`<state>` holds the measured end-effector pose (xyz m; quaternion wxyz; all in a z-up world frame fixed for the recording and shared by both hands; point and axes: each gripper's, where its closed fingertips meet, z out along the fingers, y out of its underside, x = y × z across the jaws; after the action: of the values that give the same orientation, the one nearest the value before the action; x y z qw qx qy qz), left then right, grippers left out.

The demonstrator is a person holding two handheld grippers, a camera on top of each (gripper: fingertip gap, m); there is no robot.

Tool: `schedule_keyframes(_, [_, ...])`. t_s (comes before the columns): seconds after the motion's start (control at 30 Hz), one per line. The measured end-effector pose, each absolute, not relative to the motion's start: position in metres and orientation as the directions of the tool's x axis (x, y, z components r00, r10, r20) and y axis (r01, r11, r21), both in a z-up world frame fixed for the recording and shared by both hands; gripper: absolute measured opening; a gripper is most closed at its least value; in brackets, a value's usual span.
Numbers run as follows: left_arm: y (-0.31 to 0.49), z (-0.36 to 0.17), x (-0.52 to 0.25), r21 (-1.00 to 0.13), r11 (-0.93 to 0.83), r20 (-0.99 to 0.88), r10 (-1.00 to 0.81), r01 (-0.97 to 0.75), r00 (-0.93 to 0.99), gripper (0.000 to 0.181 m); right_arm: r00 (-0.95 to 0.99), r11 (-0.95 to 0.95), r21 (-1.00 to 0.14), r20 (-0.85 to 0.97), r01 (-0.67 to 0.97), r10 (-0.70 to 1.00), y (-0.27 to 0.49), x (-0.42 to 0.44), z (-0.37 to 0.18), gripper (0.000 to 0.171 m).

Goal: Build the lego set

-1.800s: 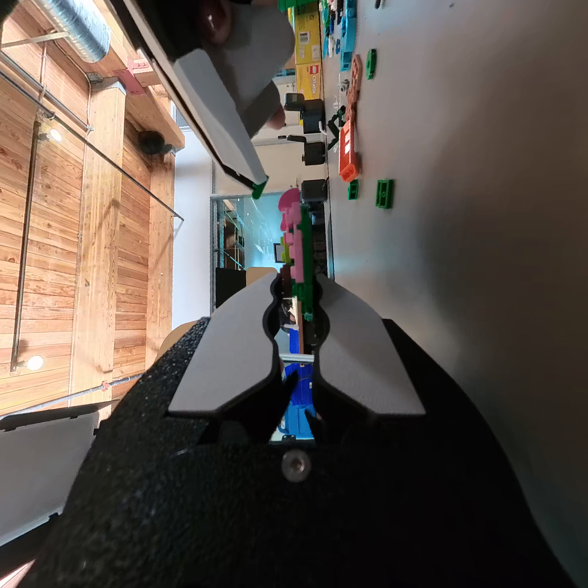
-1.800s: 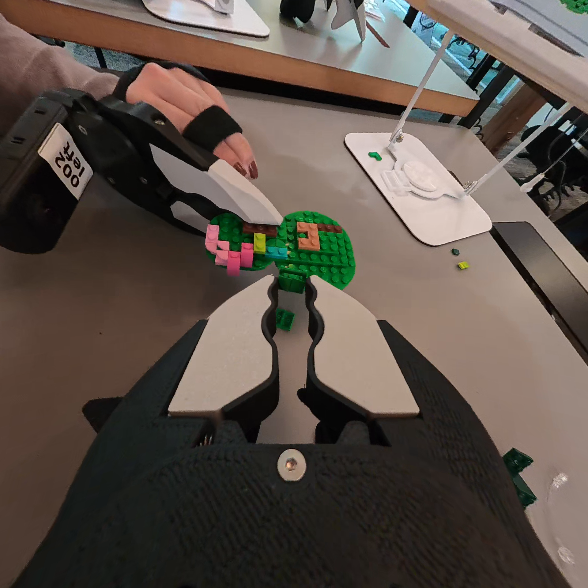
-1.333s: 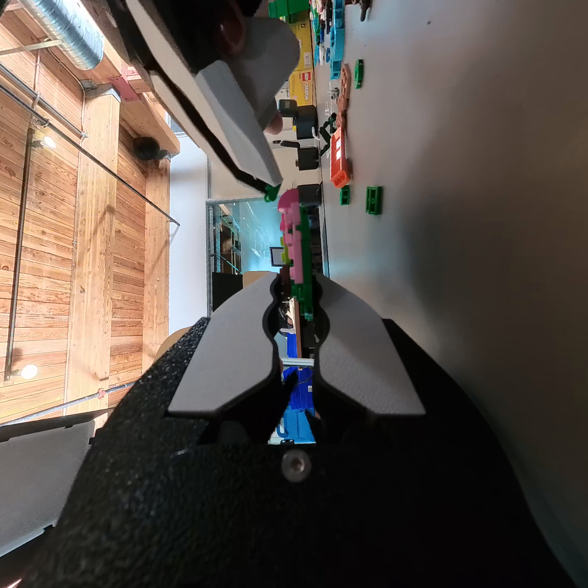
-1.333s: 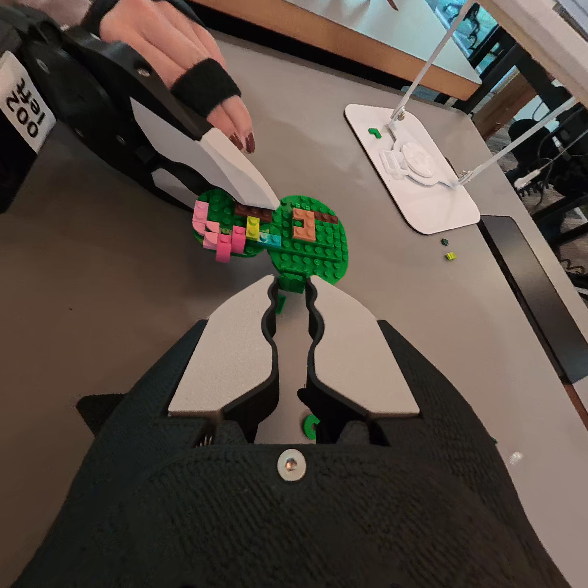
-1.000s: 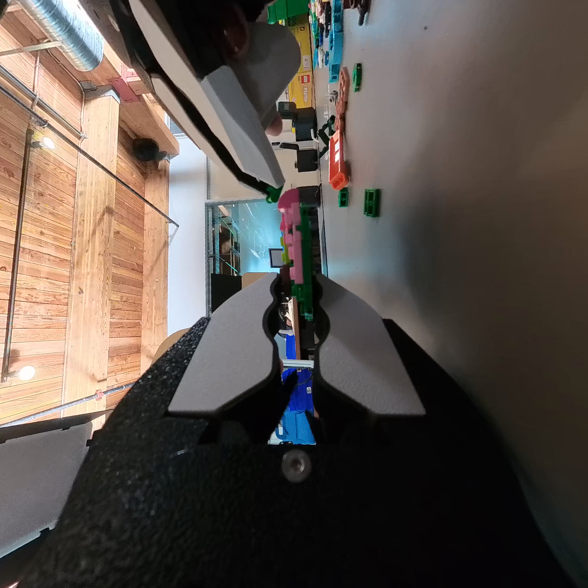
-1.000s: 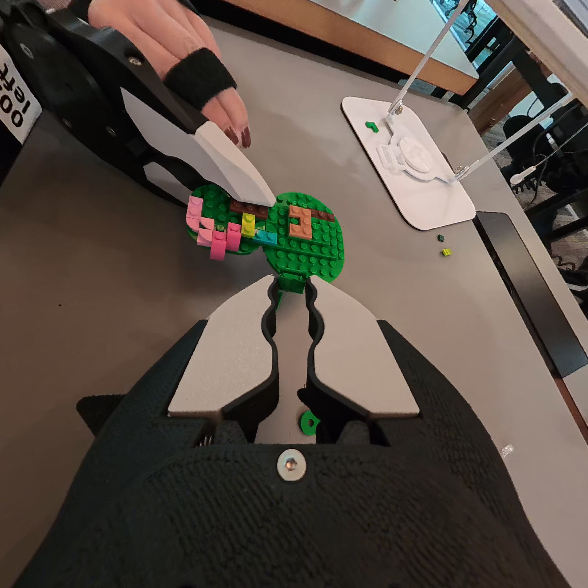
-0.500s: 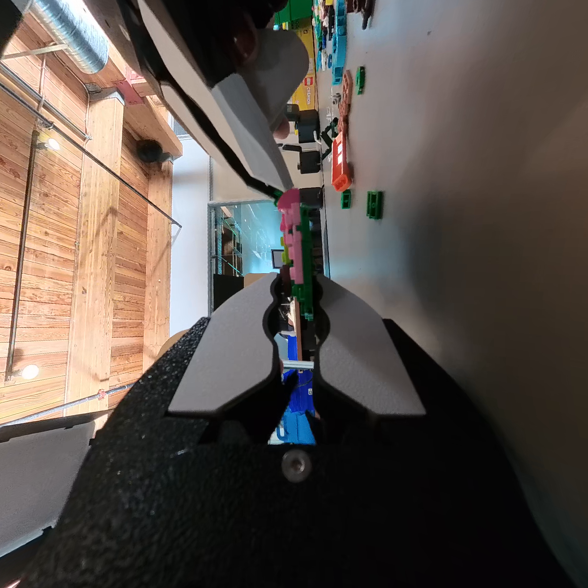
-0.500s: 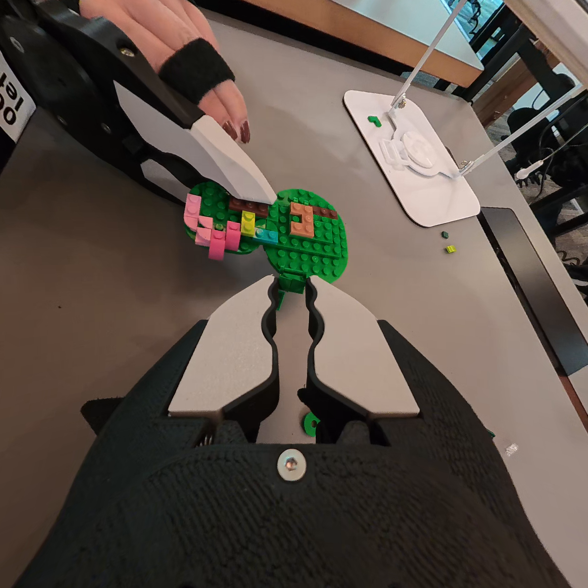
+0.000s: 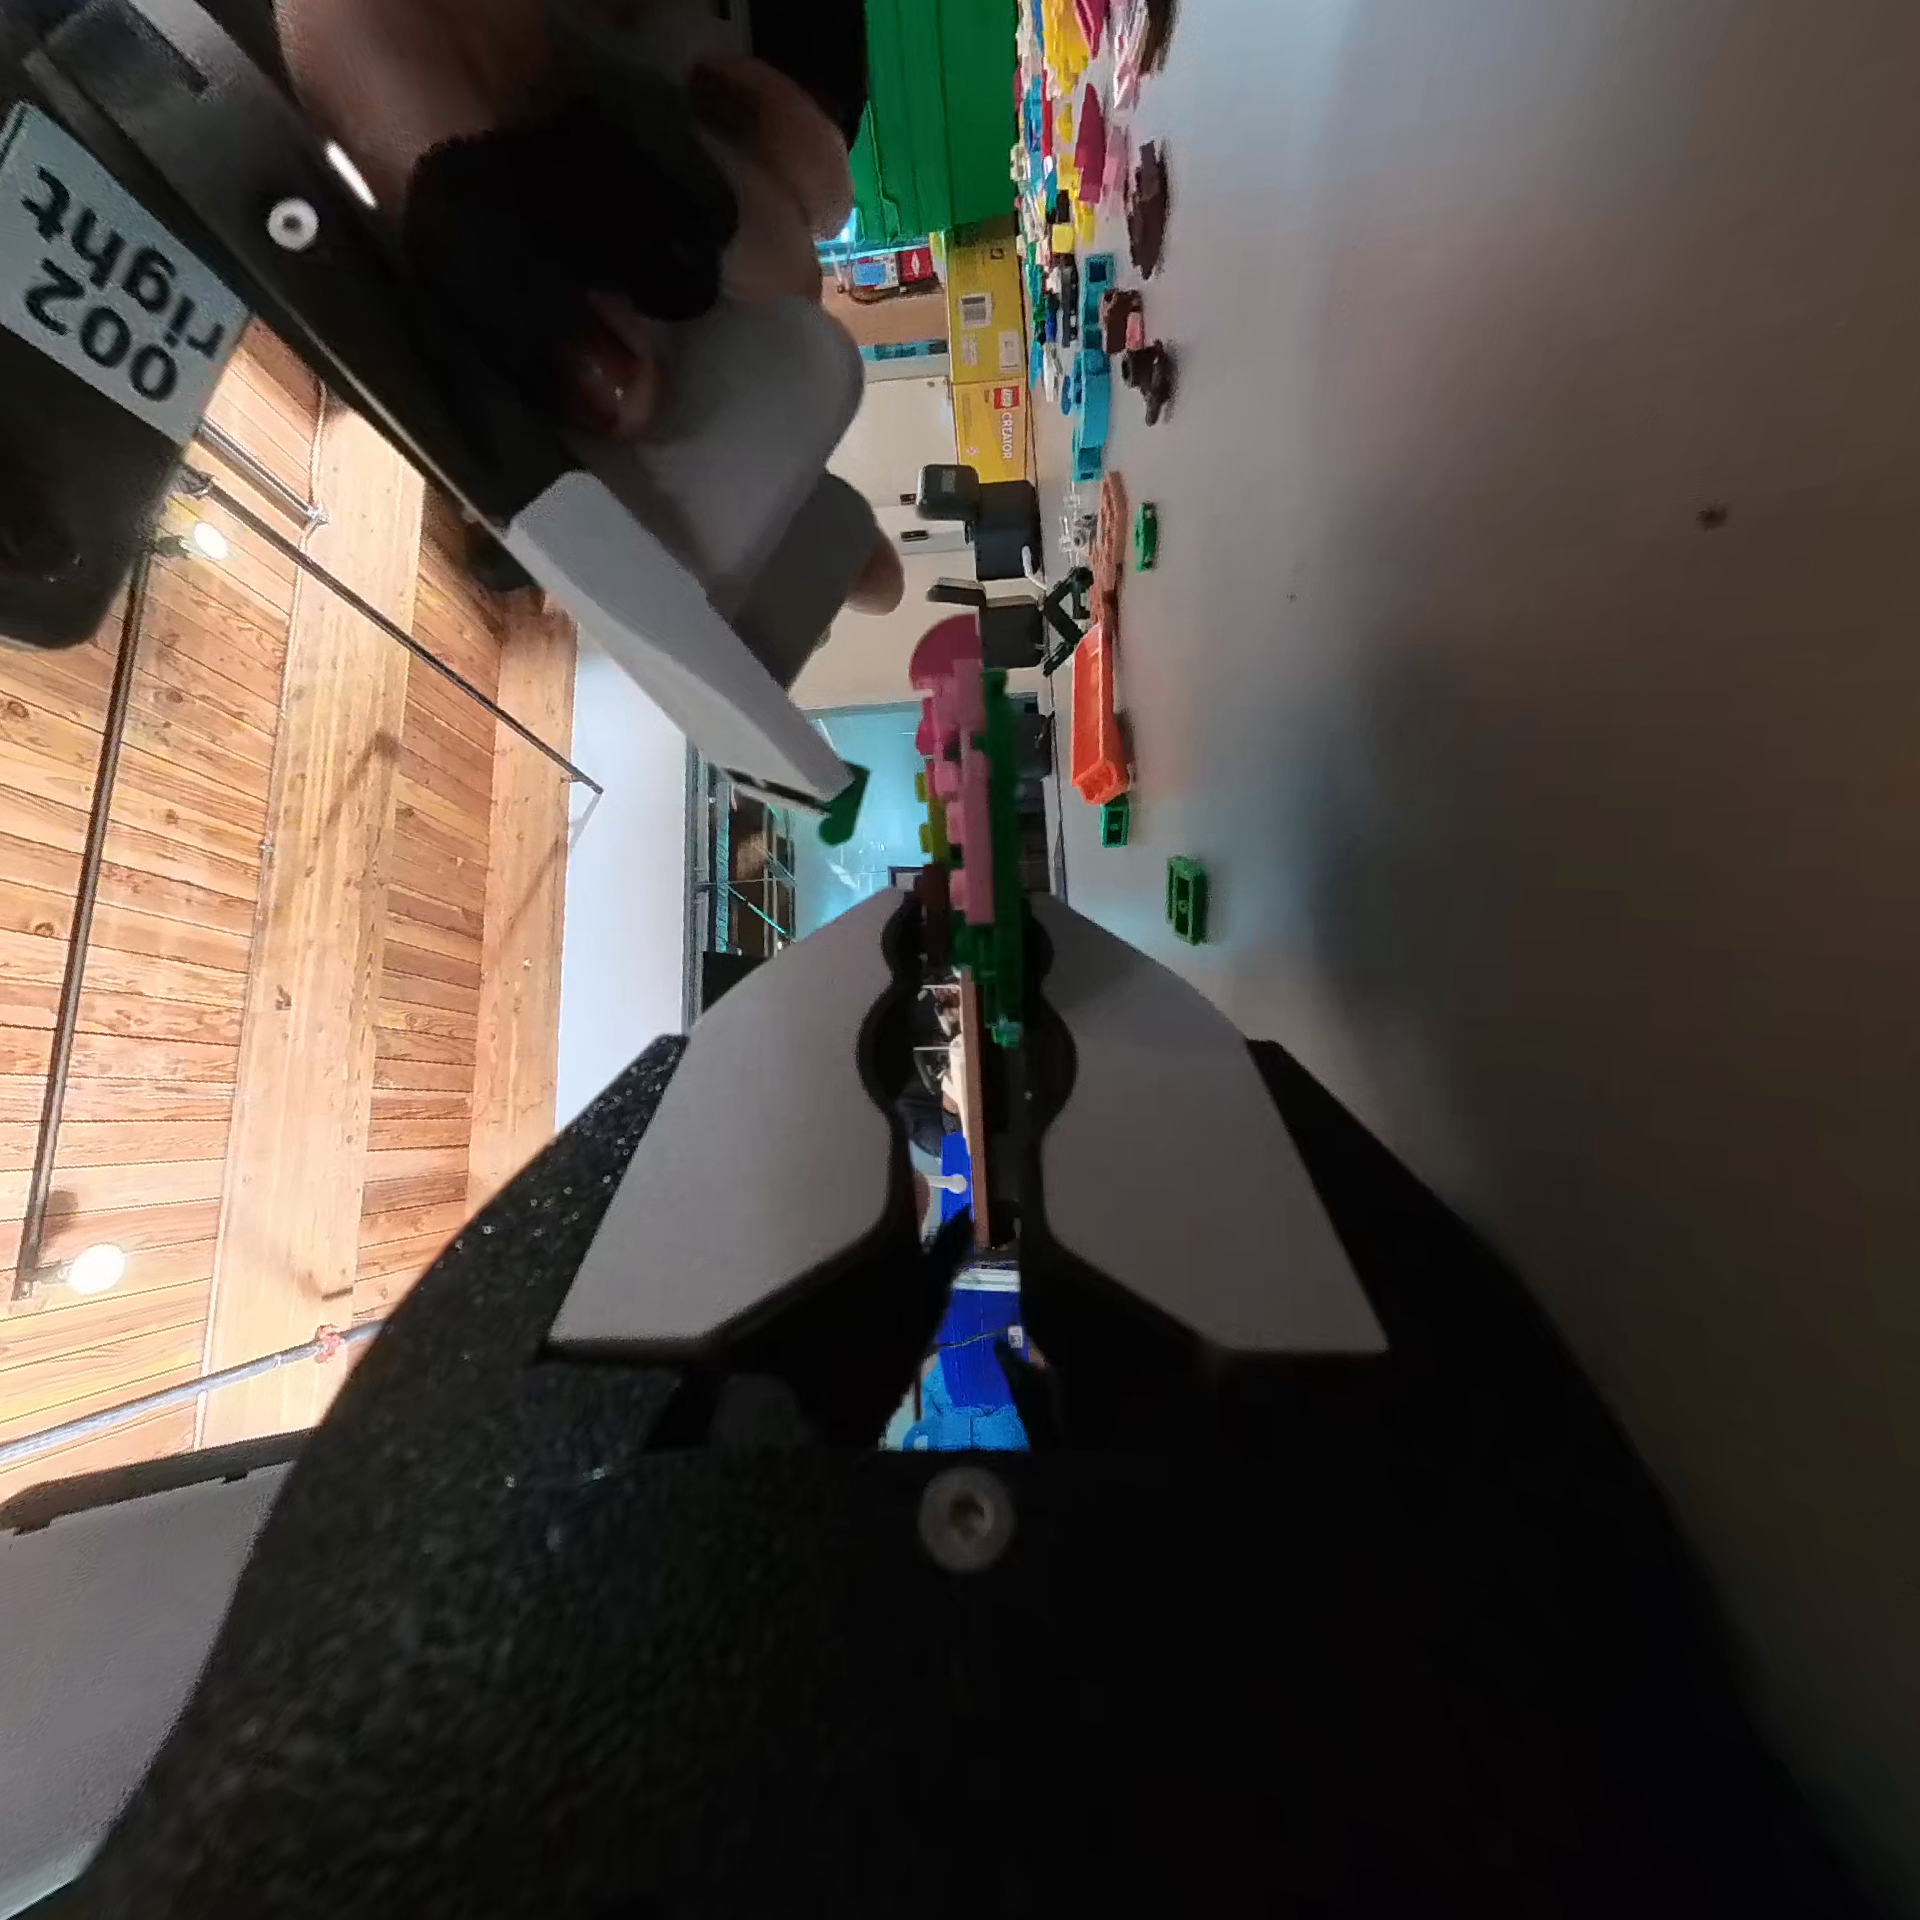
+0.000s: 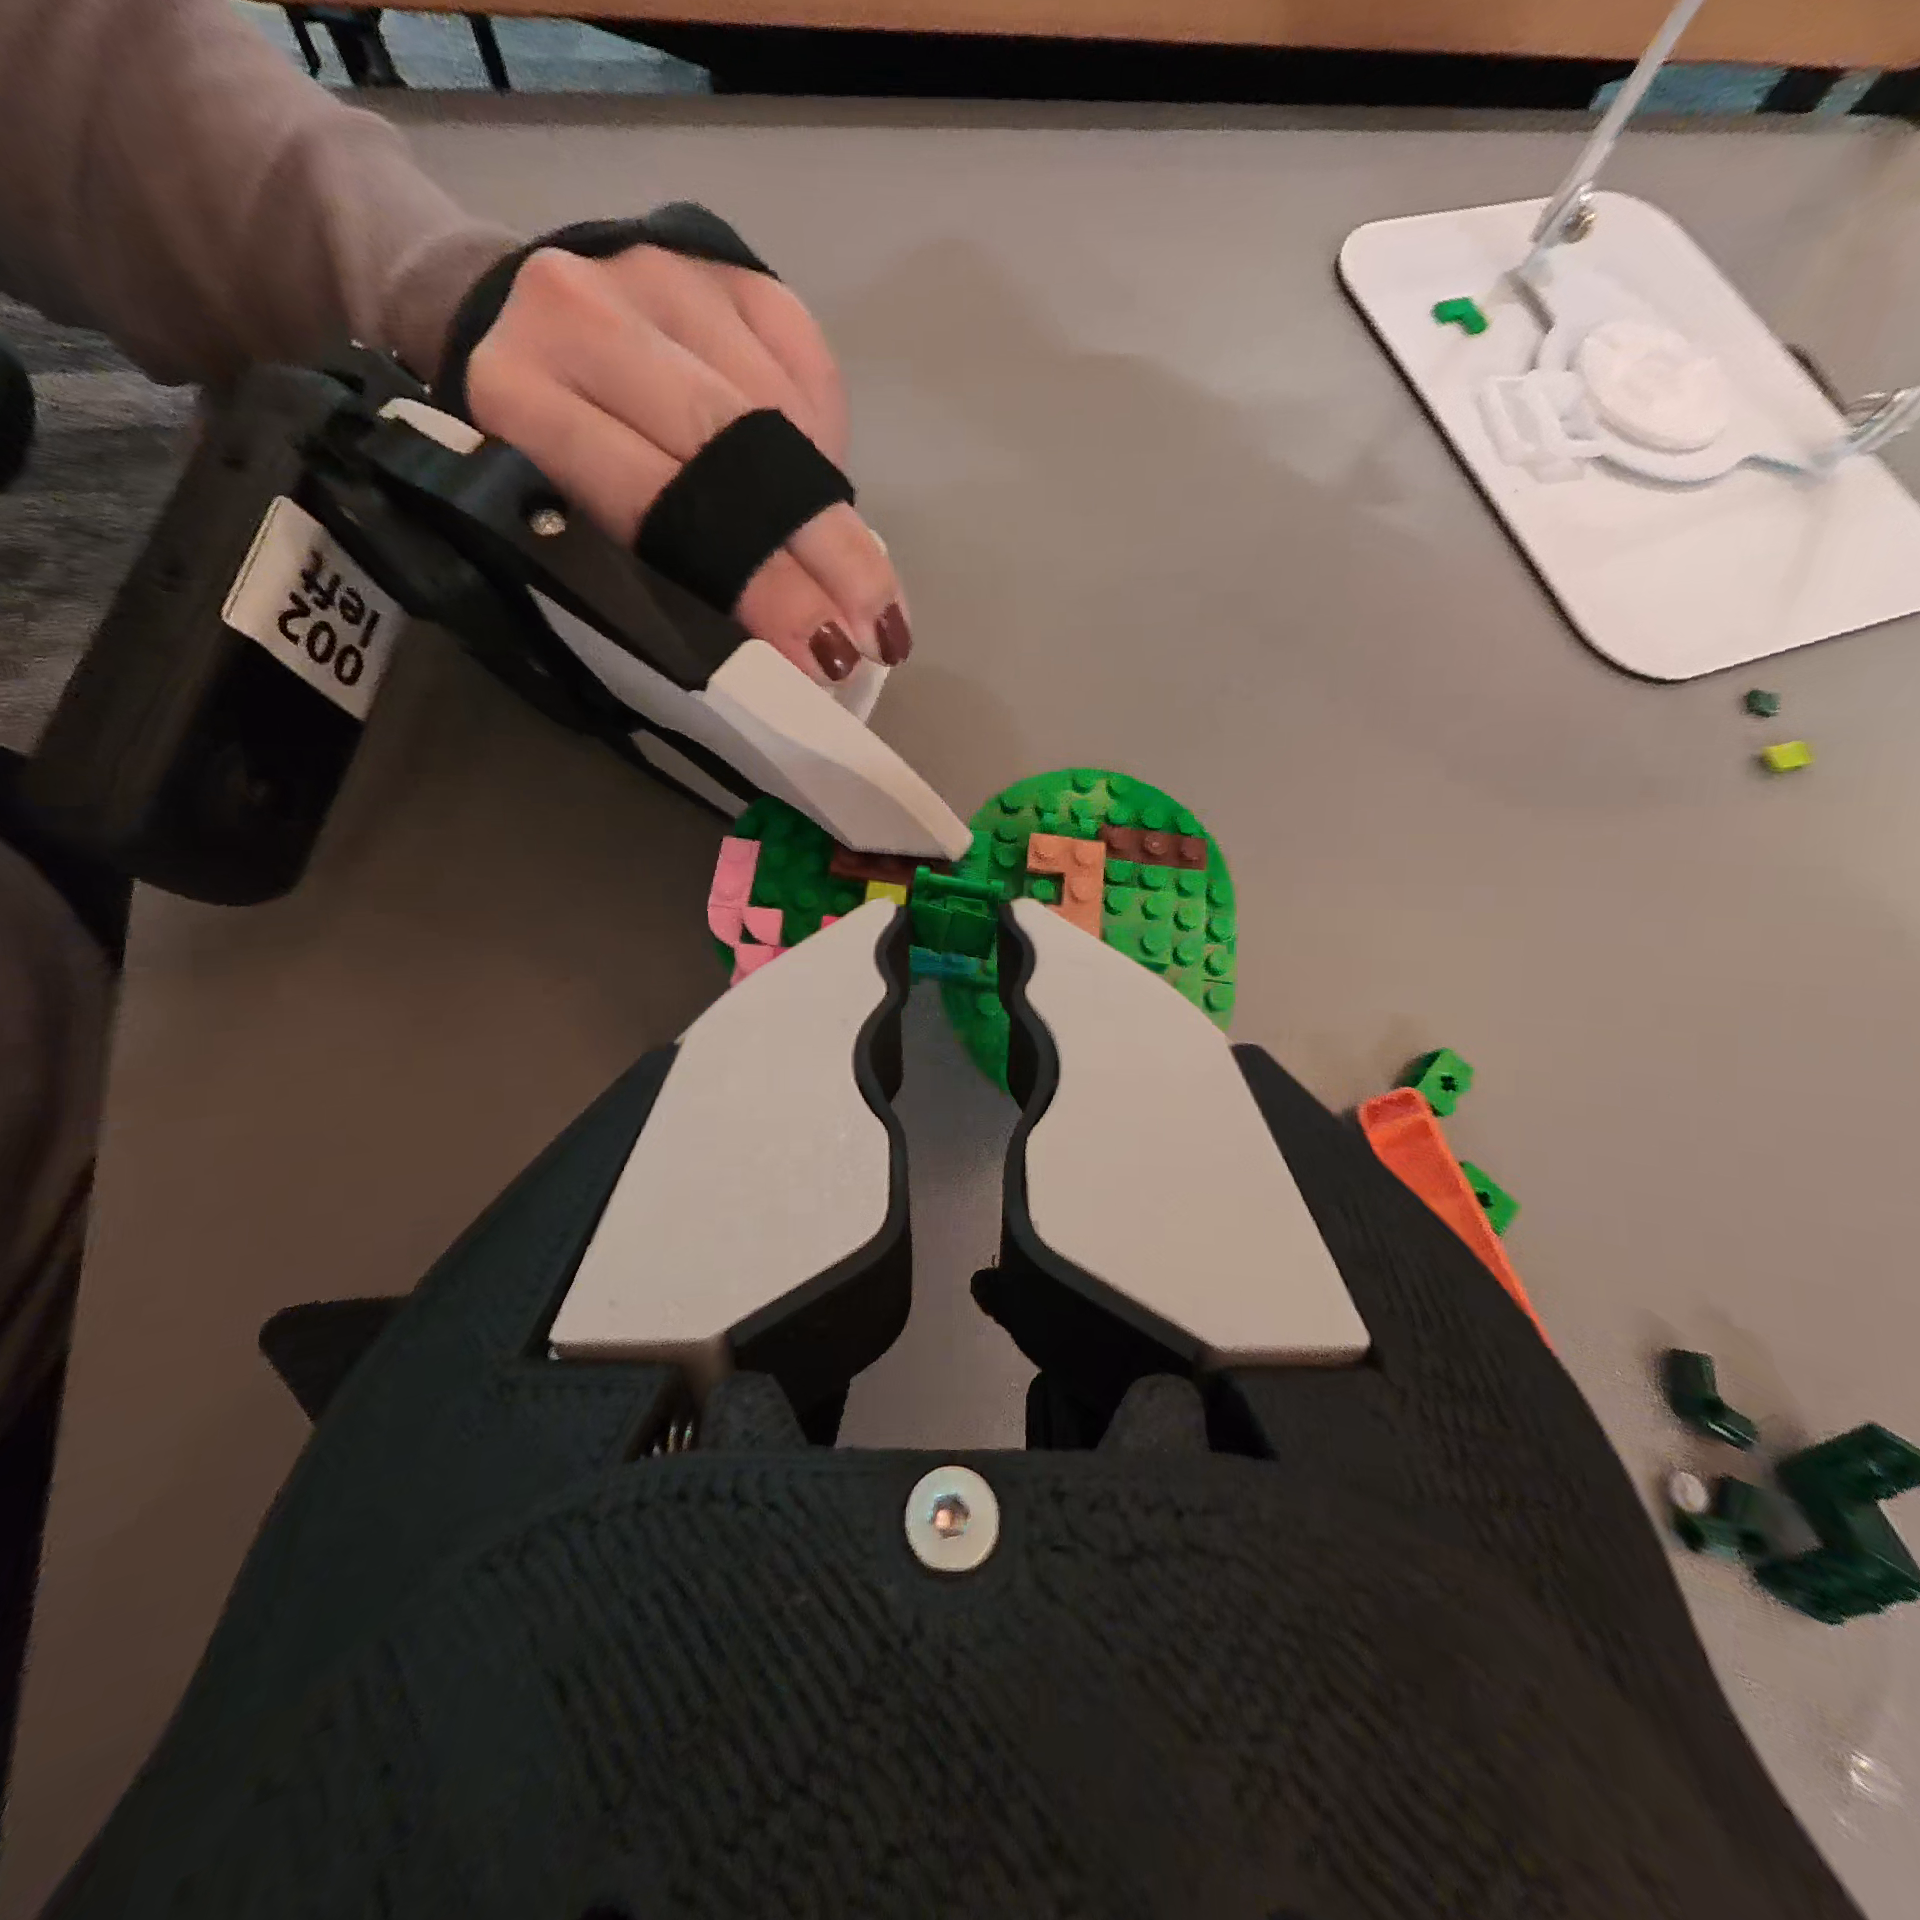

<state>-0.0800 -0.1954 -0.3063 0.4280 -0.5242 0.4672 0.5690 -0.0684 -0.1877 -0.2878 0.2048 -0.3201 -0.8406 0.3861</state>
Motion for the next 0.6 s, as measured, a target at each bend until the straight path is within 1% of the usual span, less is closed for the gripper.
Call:
schedule_keyframes(0.03, [-0.195,-0.306,-0.08,0.086,-0.194,-0.996,-0.002,-0.977,-0.087,0.016,-0.712,0.504,-0.771,0.094,0.391,0.696,-0.187,-0.067,-0.29,0.014])
schedule_keyframes(0.4, [-0.195,-0.303,-0.063,0.134,-0.13,-0.99,0.019,-0.983,-0.137,0.016,-0.744,0.492,-0.74,-0.017,0.459,0.668,-0.195,-0.056,-0.299,0.014])
schedule_keyframes(0.6, [-0.195,-0.303,-0.061,0.14,-0.123,-0.99,0.018,-0.982,-0.143,0.016,-0.742,0.488,-0.729,-0.04,0.48,0.67,-0.194,-0.051,-0.299,0.014])
